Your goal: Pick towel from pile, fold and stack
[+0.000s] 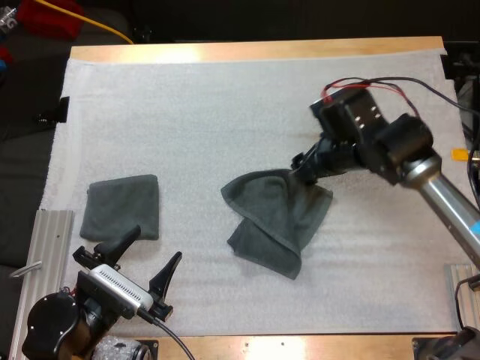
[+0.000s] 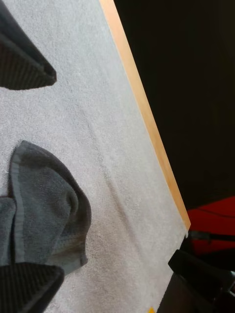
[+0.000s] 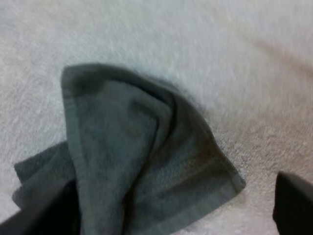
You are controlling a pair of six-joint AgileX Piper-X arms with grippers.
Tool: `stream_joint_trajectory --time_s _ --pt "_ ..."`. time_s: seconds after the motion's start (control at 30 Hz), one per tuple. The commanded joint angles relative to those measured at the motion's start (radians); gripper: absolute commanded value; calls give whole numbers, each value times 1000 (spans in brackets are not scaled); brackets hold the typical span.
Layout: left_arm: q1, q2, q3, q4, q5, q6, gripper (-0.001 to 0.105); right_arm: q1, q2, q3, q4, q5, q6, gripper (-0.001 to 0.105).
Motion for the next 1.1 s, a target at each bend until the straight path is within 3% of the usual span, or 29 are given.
stream_joint_trajectory --time_s 0.0,0.13,0.27,0.47,0.83,1.07 --pt "-5 0 -7 4 6 -10 70 -37 9 -2 18 -62 20 77" --pt "-5 0 -7 4 6 -10 70 -105 42 1 26 -154 35 77" --pt "-5 0 -7 4 6 -10 70 -149 75 1 32 -181 35 77" --pt "-5 0 -7 4 6 -10 70 -207 110 90 -9 -231 35 77" --pt "-5 0 -7 4 6 -10 70 -253 111 332 -256 -364 94 77" --pt "-5 0 -7 4 6 -10 70 -253 111 421 -451 -366 184 77"
